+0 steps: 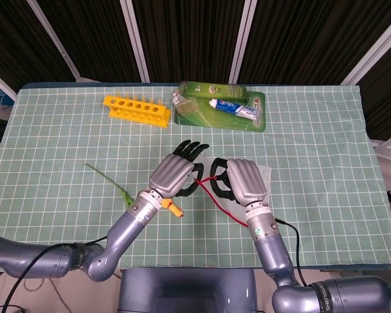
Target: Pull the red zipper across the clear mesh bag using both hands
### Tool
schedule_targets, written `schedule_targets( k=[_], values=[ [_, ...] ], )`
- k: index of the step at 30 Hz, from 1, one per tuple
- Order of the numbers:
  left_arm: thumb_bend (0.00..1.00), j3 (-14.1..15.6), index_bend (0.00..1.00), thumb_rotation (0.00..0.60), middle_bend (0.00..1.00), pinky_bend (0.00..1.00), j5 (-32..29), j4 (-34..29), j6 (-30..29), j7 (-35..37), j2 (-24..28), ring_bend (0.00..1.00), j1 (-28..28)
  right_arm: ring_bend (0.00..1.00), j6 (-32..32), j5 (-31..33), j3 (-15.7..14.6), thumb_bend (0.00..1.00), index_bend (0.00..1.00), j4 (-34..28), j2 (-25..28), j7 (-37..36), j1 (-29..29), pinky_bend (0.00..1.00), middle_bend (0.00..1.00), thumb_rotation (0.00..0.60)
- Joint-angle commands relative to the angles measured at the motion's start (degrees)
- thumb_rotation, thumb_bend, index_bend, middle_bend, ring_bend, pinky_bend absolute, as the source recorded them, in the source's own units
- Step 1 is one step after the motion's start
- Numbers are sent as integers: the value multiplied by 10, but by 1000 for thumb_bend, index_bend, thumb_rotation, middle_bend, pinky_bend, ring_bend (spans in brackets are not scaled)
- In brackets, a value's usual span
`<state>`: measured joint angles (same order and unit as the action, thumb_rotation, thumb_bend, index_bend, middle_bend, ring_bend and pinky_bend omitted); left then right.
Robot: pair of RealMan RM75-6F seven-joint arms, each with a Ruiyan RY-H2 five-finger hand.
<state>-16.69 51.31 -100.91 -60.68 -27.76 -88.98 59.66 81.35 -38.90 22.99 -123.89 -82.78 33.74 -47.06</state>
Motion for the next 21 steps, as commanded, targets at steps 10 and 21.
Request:
schedule_targets(
  k=[10,21],
  values=[
    [393,-6,581,600,78,0,21,-4,-22,16,-7,0,-9,1000,7,-10,-20,681,723,-2,9,-21,22,1000,1000,600],
    [392,-16,586,600,81,0,40,9,-47,28,-26,0,-14,1000,0,-14,-34,683,724,12,19,-42,42,1000,1000,600]
  ],
)
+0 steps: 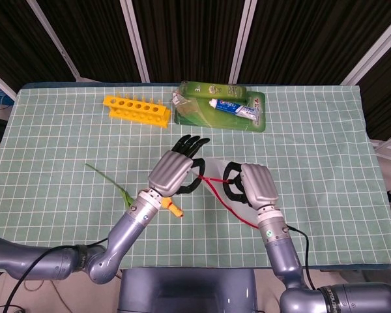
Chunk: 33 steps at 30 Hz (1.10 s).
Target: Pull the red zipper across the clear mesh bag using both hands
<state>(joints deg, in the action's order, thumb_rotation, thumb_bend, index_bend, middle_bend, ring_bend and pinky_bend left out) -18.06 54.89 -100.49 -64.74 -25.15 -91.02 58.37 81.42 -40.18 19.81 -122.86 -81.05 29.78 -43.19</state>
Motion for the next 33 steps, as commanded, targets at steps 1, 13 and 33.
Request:
schedule_targets(
  k=[1,13,33],
  values=[
    [392,-3,587,600,81,0,6,6,-8,3,-7,0,-2,1000,-1,-1,-3,684,724,3,2,-4,4,1000,1000,600],
    [393,-20,597,600,88,0,17,28,-30,13,-30,0,-4,1000,-1,-18,-18,684,725,1,0,-19,20,1000,1000,600],
    [392,-75,598,600,89,0,25,29,-42,43,-10,0,-10,1000,1,11,-2,685,725,33,14,-28,39,1000,1000,600]
  ],
)
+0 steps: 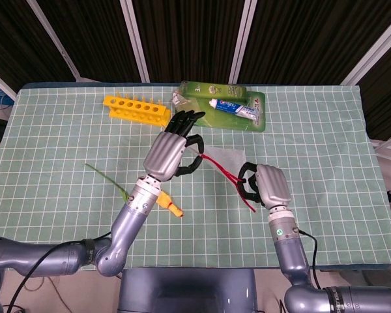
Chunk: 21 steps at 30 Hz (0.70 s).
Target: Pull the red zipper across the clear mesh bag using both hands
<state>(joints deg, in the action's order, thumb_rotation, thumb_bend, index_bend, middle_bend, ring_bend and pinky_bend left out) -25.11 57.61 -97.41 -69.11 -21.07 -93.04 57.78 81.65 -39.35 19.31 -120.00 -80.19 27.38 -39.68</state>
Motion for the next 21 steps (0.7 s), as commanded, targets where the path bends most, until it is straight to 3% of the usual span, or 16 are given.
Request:
schedule_targets(
  k=[1,11,21],
  values=[
    [392,-5,598,600,89,0,-2,-3,2,4,15,0,-6,1000,-2,4,4,684,725,6,9,-6,6,1000,1000,600],
    [392,4,599,600,89,0,8,-12,5,21,67,0,-35,1000,-8,12,19,685,725,20,64,-40,38,1000,1000,600],
    [392,40,598,600,89,0,35,-9,8,50,126,0,-83,1000,-26,14,31,686,724,41,127,-93,79,1000,1000,600]
  ],
)
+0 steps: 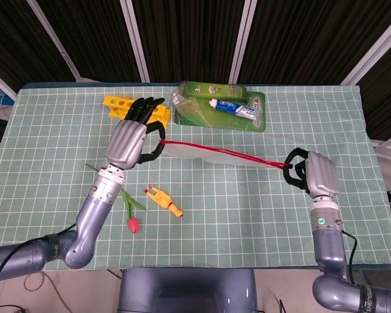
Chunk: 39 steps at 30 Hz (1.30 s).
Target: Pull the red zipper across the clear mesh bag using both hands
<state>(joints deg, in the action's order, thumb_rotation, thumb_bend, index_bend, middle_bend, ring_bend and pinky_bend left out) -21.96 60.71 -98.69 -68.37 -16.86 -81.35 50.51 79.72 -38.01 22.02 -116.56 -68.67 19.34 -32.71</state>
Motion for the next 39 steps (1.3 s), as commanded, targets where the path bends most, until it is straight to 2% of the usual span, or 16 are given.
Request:
schedule_targets(
  k=[1,14,16,19,21,23,26,28,32,39],
  values=[
    [393,11,598,600,89,0,4,6,1,11,13,0,-14,1000,-9,1,5,686,724,9,16,-17,12,1000,1000,600],
    [386,16,585,600,88,0,5,30,7,29,19,0,-27,1000,-19,1,13,685,724,17,38,-37,24,1000,1000,600],
    [355,17,553,600,82,0,4,32,8,28,19,0,-27,1000,-20,1,13,685,724,17,40,-38,25,1000,1000,600],
    [243,20,483,600,43,0,-1,31,14,24,20,0,-28,990,-20,-3,10,640,688,17,41,-36,26,952,988,600],
    [158,22,411,600,13,0,-5,29,17,20,22,0,-29,914,-20,-6,8,535,563,17,42,-34,27,851,898,600],
    [88,24,337,600,0,0,-12,25,21,16,26,0,-31,739,-25,-8,5,398,361,15,45,-32,27,709,691,600],
    [65,26,275,600,0,0,-16,19,23,14,31,0,-34,487,-34,-8,4,277,155,9,52,-33,28,536,434,600],
    [65,29,234,600,0,0,-15,16,22,14,35,0,-38,371,-39,-9,4,234,84,5,57,-35,29,470,328,600],
    [65,34,177,600,0,0,-12,5,17,18,45,0,-49,270,-38,-14,4,206,59,0,64,-41,33,422,231,600],
    [65,57,161,600,0,0,4,-34,-1,38,83,0,-91,195,-38,-36,-13,185,39,-11,85,-53,54,339,138,600]
  ],
)
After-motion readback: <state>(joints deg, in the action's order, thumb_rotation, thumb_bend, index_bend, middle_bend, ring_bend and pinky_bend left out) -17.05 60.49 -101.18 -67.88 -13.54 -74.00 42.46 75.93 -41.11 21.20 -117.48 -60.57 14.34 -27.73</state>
